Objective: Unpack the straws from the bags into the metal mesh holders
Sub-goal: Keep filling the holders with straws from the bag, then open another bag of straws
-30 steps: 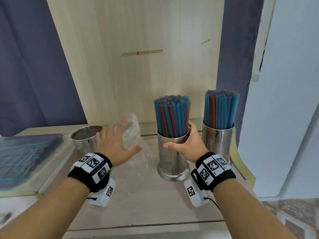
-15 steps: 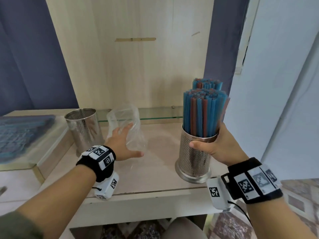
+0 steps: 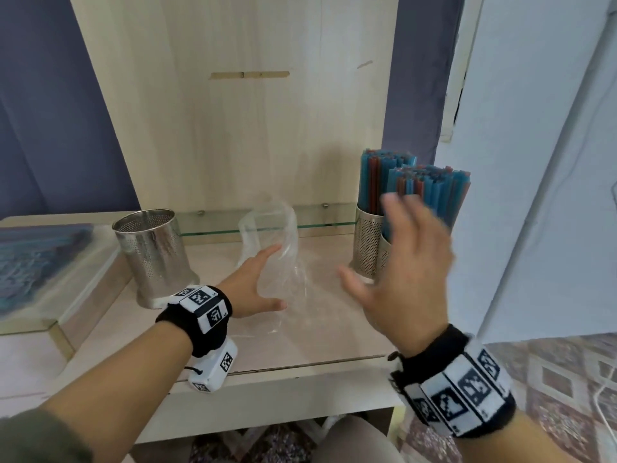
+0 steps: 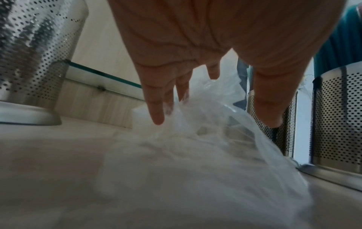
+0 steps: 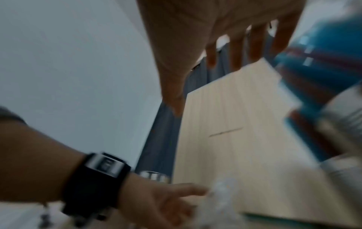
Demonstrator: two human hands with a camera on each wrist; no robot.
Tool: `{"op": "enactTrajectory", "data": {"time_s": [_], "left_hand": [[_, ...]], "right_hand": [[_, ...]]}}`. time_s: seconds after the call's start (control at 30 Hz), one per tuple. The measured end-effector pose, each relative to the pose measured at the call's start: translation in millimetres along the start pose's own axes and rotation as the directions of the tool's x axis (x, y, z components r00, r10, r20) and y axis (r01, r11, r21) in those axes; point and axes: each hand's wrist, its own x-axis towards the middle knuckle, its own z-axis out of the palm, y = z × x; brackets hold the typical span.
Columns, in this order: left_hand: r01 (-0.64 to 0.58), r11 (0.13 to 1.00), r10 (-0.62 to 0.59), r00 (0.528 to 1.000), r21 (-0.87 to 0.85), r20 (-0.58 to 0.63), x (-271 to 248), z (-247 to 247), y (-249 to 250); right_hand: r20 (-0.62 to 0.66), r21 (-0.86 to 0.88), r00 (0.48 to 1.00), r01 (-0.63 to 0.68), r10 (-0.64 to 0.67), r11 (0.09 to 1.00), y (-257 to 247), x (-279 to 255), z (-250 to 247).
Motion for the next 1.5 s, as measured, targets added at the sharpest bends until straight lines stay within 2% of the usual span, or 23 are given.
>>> {"op": "enactTrajectory", "data": {"time_s": [0.03,0.07,0.1,0.13,0.17,0.23,0.3,0.37,0.4,0.47,0.57,0.63,0.7,0.8,0.9,0.93,0.97,1.1,1.17,1.23,1.3,1.43,1.5], "left_hand": [[-0.013,1.0,0.013,1.0,-0.017,-0.009,-0.3,-0.1,-1.2],[-0.018,0.999,0.018,1.0,-0.036,-0.017,-1.2,-0.5,-1.9],[-0.006,0.998,0.005,1.0,-0.057,-0.015,-3.3,-1.1,-2.0],[0.009,0.997,-0.01,1.0,-0.08,-0.01,-5.0,-1.4,-2.8],[0.018,0.994,-0.019,1.0,-0.109,-0.009,-6.9,-2.4,-4.2],[0.019,0.979,-0.023,1.0,-0.202,-0.017,-11.0,-5.0,-7.9],[0.001,0.96,-0.017,0.998,-0.281,-0.054,-16.5,-10.2,-10.8],[-0.028,0.949,-0.026,0.986,-0.315,-0.164,-22.8,-20.1,-13.0],[-0.046,0.958,-0.029,0.966,-0.283,-0.255,-25.1,-27.9,-14.2],[-0.053,0.995,0.004,0.881,-0.089,-0.473,-28.4,-48.7,-19.8],[0.088,0.981,0.06,0.707,0.172,-0.705,-30.1,-83.0,-33.6],[0.215,0.959,0.009,0.629,0.185,-0.777,-28.9,-99.3,-41.7],[0.332,0.935,-0.12,0.62,0.121,-0.776,-26.2,-107.4,-47.1],[0.425,0.904,-0.27,0.64,0.039,-0.72,-18.9,-116.0,-55.6],[0.511,0.857,-0.315,0.624,0.068,-0.715,-12.3,-121.6,-66.6],[0.537,0.84,-0.324,0.611,0.077,-0.722,-11.0,-122.4,-69.5],[0.556,0.827,-0.335,0.601,0.079,-0.726,-10.7,-122.7,-70.7],[0.548,0.836,-0.374,0.6,0.024,-0.707,-12.8,-118.2,-75.6],[0.507,0.862,-0.364,0.606,-0.008,-0.707,-14.0,-114.4,-77.5],[0.447,0.894,-0.345,0.632,-0.038,-0.694,-13.7,-109.8,-76.3],[0.395,0.917,-0.332,0.68,-0.054,-0.653,-14.0,-104.9,-69.1],[0.3,0.952,-0.284,0.78,-0.066,-0.557,-13.3,-90.1,-47.9],[0.242,0.968,-0.235,0.8,-0.062,-0.552,-11.3,-83.7,-41.4]], "right_hand": [[0.141,0.076,0.981,0.121,-0.131,0.99,-10.6,4.2,6.0],[0.344,0.145,0.912,0.182,-0.222,0.973,-19.0,10.2,14.0],[0.548,0.17,0.796,0.196,-0.258,0.966,-26.1,16.4,24.9],[0.693,0.151,0.678,0.194,-0.244,0.969,-31.4,21.4,39.2],[0.784,0.103,0.589,0.192,-0.199,0.976,-34.9,25.9,56.4],[0.874,0.028,0.472,0.189,-0.115,0.982,-37.6,31.6,92.9],[0.904,-0.001,0.42,0.19,-0.08,0.982,-37.1,33.0,122.3],[0.923,-0.007,0.38,0.179,-0.062,0.984,-36.6,30.7,140.5],[0.933,-0.014,0.357,0.171,-0.049,0.985,-35.8,29.5,146.8],[0.95,-0.034,0.313,0.151,-0.015,0.988,-33.9,27.0,156.4],[0.956,-0.114,0.283,0.13,0.073,0.985,-29.6,29.5,167.0],[0.946,-0.189,0.286,0.103,0.153,0.976,-24.7,35.3,170.7],[0.915,-0.249,0.338,0.042,0.22,0.968,-19.0,41.3,173.4],[0.844,-0.267,0.459,-0.088,0.277,0.96,-16.0,49.2,172.3],[0.783,-0.299,0.581,0.036,0.224,0.954,-19.7,53.9,169.1],[0.77,-0.302,0.609,0.088,0.189,0.949,-21.8,54.8,168.6],[0.771,-0.29,0.614,0.102,0.17,0.951,-23.3,55.2,167.8],[0.841,-0.177,0.515,-0.024,0.164,0.984,-22.2,50.6,161.4],[0.888,-0.152,0.429,-0.064,0.165,0.986,-19.0,45.5,160.2],[0.929,-0.16,0.331,-0.038,0.163,0.986,-17.0,42.8,164.8],[0.948,-0.183,0.267,0.004,0.175,0.983,-14.2,42.3,176.5],[0.954,-0.207,0.22,-0.003,0.202,0.978,-4.0,47.2,208.1],[0.942,-0.24,0.244,0.004,0.232,0.971,4.2,53.4,219.6]]}}
